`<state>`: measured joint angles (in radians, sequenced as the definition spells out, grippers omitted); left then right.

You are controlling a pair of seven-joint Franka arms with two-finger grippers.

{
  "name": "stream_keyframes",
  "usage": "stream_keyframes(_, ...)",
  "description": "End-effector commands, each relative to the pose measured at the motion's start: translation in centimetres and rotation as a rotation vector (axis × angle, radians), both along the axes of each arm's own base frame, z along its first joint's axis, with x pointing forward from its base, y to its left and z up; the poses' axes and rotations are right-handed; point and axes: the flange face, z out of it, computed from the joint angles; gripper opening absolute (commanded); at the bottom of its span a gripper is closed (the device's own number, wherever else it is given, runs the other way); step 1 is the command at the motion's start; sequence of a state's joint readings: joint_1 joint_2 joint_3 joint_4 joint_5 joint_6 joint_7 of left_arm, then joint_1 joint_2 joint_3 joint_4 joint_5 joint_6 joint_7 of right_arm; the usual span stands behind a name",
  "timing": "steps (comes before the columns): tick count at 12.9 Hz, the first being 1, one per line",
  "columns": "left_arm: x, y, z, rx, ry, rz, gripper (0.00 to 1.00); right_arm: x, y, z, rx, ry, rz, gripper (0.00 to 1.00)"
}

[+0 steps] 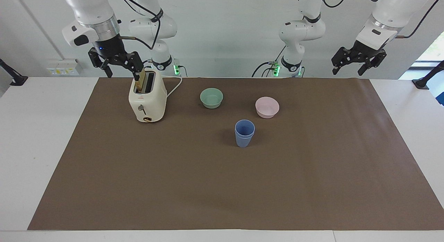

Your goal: Stack blue cups with both arms

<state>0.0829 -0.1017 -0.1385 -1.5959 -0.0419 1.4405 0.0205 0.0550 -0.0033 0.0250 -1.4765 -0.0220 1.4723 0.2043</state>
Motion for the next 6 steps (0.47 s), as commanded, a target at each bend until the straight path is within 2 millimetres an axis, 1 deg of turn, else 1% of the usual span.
stream_keyframes(1,-0.85,-0.17,0.05,0.008,-0.005,0.007,1.0,-0.9,0.26,-0.03,0.015,0.001,0.032,1.0)
stream_keyframes(6,-0.87,-0.17,0.04,0.008,-0.003,0.007,1.0,-0.82,0.5,0.0,0.014,-0.004,0.037,1.0)
